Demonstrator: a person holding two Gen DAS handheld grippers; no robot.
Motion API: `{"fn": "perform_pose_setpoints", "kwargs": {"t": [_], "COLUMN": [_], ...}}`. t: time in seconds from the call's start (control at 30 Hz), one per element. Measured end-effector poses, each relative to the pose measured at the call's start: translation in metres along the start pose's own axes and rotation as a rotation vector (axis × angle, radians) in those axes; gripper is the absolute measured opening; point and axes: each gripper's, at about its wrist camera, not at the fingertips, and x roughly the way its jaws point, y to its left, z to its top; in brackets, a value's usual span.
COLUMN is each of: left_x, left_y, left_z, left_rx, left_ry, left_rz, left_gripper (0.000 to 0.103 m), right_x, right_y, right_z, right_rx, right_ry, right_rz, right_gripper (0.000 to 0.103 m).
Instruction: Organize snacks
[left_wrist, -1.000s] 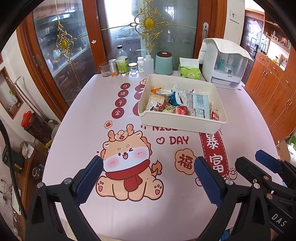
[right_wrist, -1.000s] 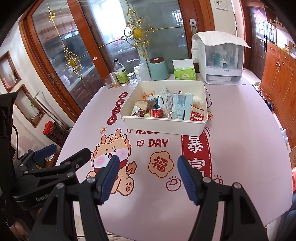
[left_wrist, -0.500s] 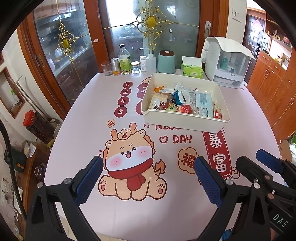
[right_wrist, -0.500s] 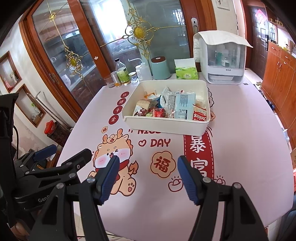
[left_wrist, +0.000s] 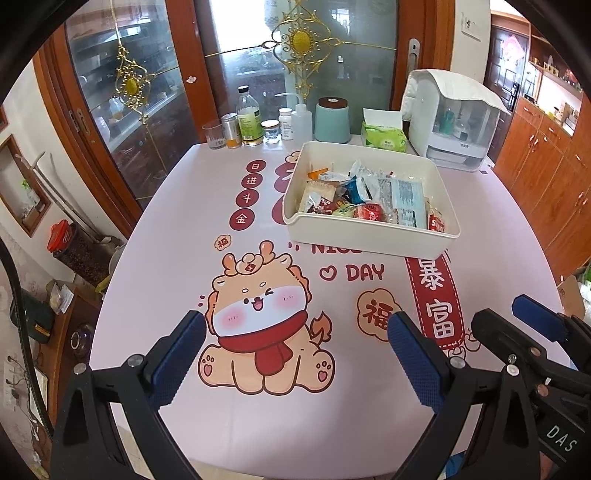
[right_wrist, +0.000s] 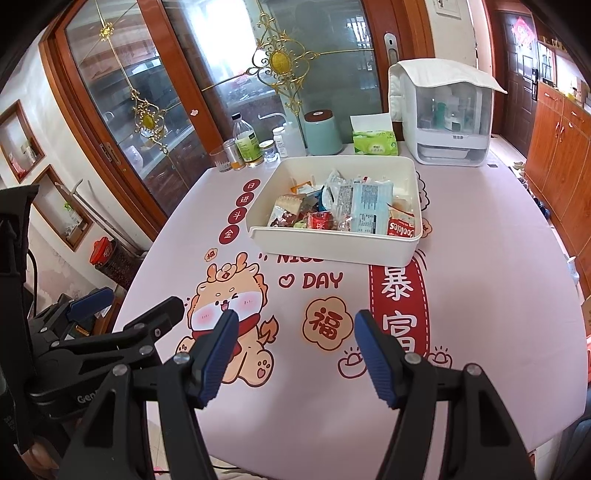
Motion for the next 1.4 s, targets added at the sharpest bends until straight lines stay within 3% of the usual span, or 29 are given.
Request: {"fn": "perform_pose_setpoints", "kwargs": {"t": [1.4], "left_x": [0.011], "left_y": [0.004], "left_z": [-0.002], "left_rx": [0.008], "left_ry": [0.033], "left_rz": [-0.002], "left_gripper": [0.098], "right_x": [0.011], "right_y": [0.001], "right_z": [-0.010], "right_rx": [0.017], "right_ry": [0.024], "right_rz": [0.013], "right_gripper": [0.066]}}
